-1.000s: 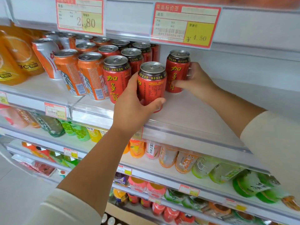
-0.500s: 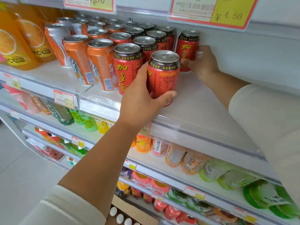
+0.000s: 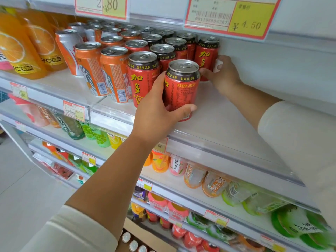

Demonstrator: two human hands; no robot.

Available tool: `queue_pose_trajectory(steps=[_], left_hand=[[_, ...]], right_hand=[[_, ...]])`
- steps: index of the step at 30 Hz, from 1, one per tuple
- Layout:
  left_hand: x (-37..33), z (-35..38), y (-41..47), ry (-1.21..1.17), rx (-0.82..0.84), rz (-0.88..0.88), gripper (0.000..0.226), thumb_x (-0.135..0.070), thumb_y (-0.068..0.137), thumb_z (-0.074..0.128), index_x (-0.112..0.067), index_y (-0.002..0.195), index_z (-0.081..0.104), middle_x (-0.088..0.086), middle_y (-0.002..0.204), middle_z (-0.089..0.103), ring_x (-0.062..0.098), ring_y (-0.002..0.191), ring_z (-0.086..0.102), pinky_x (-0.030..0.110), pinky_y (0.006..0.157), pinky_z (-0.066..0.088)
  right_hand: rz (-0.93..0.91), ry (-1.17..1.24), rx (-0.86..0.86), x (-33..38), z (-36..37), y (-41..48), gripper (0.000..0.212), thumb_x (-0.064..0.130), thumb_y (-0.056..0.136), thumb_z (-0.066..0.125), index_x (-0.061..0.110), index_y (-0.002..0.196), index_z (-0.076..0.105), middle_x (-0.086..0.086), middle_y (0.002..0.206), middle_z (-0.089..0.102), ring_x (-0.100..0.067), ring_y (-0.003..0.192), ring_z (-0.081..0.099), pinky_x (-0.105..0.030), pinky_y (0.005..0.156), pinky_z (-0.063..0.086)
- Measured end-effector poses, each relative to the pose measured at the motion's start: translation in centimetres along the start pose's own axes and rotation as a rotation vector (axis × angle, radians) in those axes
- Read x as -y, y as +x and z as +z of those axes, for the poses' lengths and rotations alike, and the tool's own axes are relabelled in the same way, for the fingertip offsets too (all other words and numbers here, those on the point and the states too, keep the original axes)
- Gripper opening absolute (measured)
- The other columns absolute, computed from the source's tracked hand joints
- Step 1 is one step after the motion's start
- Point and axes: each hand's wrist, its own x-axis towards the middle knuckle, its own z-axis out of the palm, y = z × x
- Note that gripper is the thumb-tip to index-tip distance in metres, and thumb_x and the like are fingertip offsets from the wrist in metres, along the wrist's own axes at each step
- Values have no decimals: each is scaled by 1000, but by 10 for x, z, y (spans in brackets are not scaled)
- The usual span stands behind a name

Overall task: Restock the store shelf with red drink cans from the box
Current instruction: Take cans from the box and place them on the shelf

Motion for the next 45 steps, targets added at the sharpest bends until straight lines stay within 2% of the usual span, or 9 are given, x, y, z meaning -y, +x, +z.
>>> queue_pose_trajectory(steps=[3, 5, 9, 12, 18, 21, 25, 34, 45], left_hand=[[-2, -6, 1, -20, 63, -15, 99, -47, 66, 83, -24, 150, 35, -10, 132, 61, 6, 119, 60, 35, 98, 53], [-4, -13, -1, -38, 95, -18, 106, -40, 67, 86, -19, 154, 28, -4, 142, 56, 7, 126, 56, 33, 103, 50], [-7, -31, -27, 140, 21, 43, 86, -27, 79, 82, -17, 150, 37, -4, 134, 59, 3, 121, 56, 14, 105, 41], [4, -47, -44, 339, -47, 142, 66, -50, 79, 74, -19, 135, 56, -5, 121, 65, 7, 113, 53, 3, 96, 31], [39, -58, -48, 531, -65, 272, 65, -67, 72, 63, -15, 110, 72, 0, 110, 69, 19, 110, 54, 26, 112, 26], [45, -56, -48, 504, -69, 265, 64, -67, 71, 64, -16, 109, 72, 0, 106, 67, 21, 109, 55, 22, 119, 10], [48, -55, -45, 465, -66, 285, 64, -67, 71, 65, -17, 109, 72, 0, 103, 66, 20, 105, 57, 24, 119, 11], [52, -53, -44, 450, -73, 308, 61, -67, 72, 65, -17, 107, 71, -1, 102, 65, 18, 105, 55, 28, 119, 12], [56, -52, -44, 442, -74, 324, 59, -65, 73, 66, -15, 106, 71, 0, 102, 65, 20, 106, 55, 34, 119, 15]], right_hand=[[-101, 52, 88, 16, -15, -43, 53, 16, 87, 66, 14, 136, 46, -2, 118, 57, -16, 107, 58, -24, 95, 44], [-128, 111, 208, 22, -27, -77, 60, 6, 82, 64, 15, 138, 44, -1, 118, 55, -15, 108, 57, -22, 96, 43], [-170, 196, 454, 40, -32, -129, 82, 31, 63, 80, 34, 133, 36, 3, 120, 56, -9, 109, 57, -24, 95, 44], [-146, 174, 358, 47, -12, -137, 84, 39, 66, 86, 31, 128, 30, 11, 118, 55, -1, 105, 57, -20, 91, 45], [-80, 197, 262, 35, -8, -123, 67, 25, 67, 87, 18, 116, 42, 1, 115, 64, -9, 100, 65, -36, 96, 52], [-43, 172, 294, 36, -15, -115, 69, 33, 60, 84, 20, 118, 49, 0, 114, 66, -16, 103, 65, -45, 96, 51], [-59, 103, 158, 41, -8, -118, 74, 24, 69, 86, 19, 124, 38, 10, 109, 55, -3, 94, 57, -13, 75, 44], [-8, -13, -8, 32, 5, -69, 72, 29, 66, 87, 8, 120, 45, -6, 119, 64, -21, 105, 64, -38, 94, 50], [12, 10, -130, 18, 27, -35, 81, 52, 56, 78, 14, 120, 46, -6, 121, 61, -22, 107, 62, -38, 95, 50]])
